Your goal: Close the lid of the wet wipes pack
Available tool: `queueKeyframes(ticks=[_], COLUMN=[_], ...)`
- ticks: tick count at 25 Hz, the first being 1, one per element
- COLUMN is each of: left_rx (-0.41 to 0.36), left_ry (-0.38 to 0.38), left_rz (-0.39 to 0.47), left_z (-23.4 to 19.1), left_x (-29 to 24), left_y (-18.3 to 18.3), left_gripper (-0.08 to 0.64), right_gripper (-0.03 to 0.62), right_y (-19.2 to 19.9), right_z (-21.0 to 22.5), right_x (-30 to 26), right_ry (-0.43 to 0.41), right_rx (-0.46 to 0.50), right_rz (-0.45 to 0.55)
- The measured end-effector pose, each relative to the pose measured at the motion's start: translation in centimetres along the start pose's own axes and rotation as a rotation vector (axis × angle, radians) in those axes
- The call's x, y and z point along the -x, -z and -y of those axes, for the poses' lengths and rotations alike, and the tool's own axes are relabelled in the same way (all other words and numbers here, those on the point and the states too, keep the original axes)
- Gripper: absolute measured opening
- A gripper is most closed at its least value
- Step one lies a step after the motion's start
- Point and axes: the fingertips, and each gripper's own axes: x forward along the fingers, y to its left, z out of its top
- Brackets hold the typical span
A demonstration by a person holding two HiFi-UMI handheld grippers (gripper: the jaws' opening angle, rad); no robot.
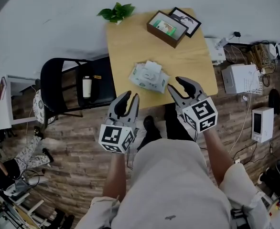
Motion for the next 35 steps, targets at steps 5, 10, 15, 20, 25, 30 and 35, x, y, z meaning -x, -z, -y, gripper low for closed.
queueKeyframes(ticks=[5,10,15,20,25,30,35], left_rx=[0.016,0.04,0.072,0.088,0.094,0.115,0.136], left_ry=[-0.066,-0.148,-0.215,-0.271,-0.32,-0.361,-0.383], left_rz=[-0.003,-0.016,-0.031,-0.044,-0.055,-0.072,-0.072], left_z=[-0.5,-0.9,-1.1,-1.2,-1.3,-1.5,-1.8], left_x=[-1.6,-2.7,-4.0,-5.2,-6.0,-6.8,-7.4], left_y=[-0.1,0.1,1.0,1.7,2.2,3.2,3.8], left_gripper=[0.074,0.074,0.074,0.074,0.074,0.074,0.074], right_gripper=[0.142,0.149,0.152,0.153,0.156,0.156,0.156], right_y=[1.2,2.6,4.4,6.2,8.6,10.7,12.0], right_z=[2.1,4.2,6.2,7.4,8.2,8.8,9.0], right_x=[-2.9,-5.7,-8.3,-10.6,-12.9,-14.9,-16.6], right_ry=[-0.068,-0.144,-0.209,-0.267,-0.3,-0.328,-0.339], right_rx=[0.019,0.057,0.08,0.082,0.095,0.063,0.037], right_rz=[-0.055,-0.109,-0.162,-0.204,-0.253,-0.295,-0.32])
